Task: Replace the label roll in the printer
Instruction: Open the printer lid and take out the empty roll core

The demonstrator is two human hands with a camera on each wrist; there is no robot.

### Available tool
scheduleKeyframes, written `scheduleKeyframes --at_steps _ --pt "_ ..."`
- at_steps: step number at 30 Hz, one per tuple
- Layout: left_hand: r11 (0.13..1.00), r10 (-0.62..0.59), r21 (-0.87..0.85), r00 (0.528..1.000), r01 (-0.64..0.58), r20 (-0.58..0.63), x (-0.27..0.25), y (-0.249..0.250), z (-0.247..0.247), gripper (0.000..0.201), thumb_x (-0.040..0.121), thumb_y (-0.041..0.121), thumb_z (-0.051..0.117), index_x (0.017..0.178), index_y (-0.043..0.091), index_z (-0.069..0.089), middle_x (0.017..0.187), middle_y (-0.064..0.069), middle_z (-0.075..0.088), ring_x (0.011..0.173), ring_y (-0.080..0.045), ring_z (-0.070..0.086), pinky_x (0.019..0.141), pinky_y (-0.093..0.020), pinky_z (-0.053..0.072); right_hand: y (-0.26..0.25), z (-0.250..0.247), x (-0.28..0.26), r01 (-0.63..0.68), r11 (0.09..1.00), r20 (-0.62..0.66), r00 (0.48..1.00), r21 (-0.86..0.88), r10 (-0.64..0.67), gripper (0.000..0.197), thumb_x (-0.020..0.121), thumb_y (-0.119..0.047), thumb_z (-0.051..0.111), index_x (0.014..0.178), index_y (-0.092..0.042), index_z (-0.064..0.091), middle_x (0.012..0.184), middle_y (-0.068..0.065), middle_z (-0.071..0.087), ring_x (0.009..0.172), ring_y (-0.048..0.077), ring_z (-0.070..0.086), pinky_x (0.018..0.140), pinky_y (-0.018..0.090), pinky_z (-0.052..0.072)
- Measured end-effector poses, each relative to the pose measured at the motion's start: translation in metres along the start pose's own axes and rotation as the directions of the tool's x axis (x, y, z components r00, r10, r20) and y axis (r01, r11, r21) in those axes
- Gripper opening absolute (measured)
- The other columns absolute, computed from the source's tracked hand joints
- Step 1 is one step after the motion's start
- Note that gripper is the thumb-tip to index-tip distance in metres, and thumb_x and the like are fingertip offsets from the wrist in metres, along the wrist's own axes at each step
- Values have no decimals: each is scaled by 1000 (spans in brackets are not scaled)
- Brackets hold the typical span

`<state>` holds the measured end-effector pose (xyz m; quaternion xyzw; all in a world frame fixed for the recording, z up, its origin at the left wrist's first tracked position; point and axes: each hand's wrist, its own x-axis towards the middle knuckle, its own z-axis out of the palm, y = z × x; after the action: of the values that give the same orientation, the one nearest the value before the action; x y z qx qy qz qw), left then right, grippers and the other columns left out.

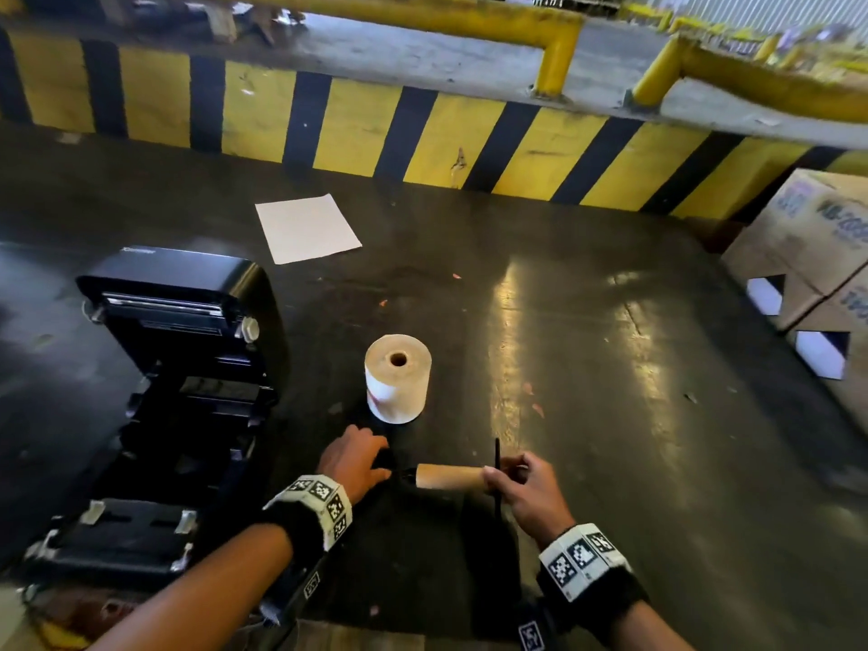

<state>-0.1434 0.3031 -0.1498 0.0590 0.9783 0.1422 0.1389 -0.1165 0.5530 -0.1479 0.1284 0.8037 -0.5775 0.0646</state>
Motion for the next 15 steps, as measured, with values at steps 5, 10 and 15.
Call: scheduleKeyframes --at_steps 5,10,15 --pt "998 9 56 1000 -9 -5 7 4 9 48 85 34 62 128 17 50 127 -6 47 121 -23 41 96 -35 43 6 4 -6 -69 997 -15 998 26 69 22 75 -13 76 88 -6 60 91 19 68 87 33 67 83 49 55" --pt "933 90 -340 992 -116 -91 0 11 -9 31 90 27 57 115 11 65 114 -8 66 105 -18 59 93 -31 46 -4 12 -10 -42 998 -17 999 53 43 23 78 -8 73 94 1 59 88 13 65 83 23 62 76 30 53" --pt "872 244 -465 959 -150 147 -19 9 -32 32 85 31 65 114 18 66 102 4 69 90 -3 61 78 -12 43 -16 25 -6 -37 994 46 998 106 33 18 79 -9 72 90 -2 60 86 13 64 77 22 60 65 26 50"
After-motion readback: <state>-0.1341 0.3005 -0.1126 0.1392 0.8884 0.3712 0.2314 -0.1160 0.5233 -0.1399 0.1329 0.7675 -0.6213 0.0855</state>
